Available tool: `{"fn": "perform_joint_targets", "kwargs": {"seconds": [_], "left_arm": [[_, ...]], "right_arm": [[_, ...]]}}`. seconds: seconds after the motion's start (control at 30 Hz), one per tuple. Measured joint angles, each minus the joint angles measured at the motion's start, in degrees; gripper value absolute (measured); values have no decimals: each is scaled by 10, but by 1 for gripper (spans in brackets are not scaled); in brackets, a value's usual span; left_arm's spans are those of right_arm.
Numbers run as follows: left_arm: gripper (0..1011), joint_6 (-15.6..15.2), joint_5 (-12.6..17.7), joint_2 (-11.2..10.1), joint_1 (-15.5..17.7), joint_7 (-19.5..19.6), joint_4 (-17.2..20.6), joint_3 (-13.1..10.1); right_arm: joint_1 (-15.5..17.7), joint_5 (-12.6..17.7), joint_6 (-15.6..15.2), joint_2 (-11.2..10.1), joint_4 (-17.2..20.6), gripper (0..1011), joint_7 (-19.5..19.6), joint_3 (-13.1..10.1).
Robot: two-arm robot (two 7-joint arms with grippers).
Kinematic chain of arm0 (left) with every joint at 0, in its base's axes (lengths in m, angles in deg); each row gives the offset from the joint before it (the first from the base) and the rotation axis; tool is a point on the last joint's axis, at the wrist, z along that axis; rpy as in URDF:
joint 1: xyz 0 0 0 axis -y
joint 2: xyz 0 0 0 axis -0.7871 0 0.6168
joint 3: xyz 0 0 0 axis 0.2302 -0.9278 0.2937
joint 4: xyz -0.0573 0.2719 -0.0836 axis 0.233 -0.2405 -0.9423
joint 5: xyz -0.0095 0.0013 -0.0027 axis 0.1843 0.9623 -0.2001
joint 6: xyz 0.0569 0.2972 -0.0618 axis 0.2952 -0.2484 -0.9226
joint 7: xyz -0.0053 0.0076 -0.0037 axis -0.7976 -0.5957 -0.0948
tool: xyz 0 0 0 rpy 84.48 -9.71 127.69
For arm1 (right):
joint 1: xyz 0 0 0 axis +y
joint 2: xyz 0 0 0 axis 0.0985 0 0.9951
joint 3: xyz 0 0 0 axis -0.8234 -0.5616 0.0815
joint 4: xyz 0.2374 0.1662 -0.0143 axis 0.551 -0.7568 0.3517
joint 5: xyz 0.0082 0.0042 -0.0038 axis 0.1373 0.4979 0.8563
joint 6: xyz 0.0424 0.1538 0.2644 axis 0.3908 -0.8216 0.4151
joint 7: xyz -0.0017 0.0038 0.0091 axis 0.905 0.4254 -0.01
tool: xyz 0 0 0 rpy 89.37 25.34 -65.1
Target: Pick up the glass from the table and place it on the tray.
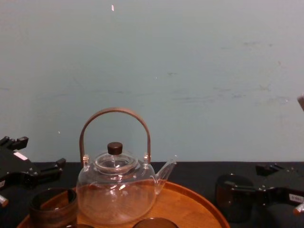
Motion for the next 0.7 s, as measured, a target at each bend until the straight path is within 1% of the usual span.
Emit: {"fn": "perform_joint_targets", "kwargs": {"seconds": [0.27, 0.7], "left_arm": [[1001, 0, 0, 0, 0, 0, 0, 0], [1001, 0, 0, 0, 0, 0, 0, 0]], "right_arm": [[-9, 0, 4, 2, -14, 1002, -4, 4], [-28, 2, 12, 10, -49, 1002, -11, 11]]}}
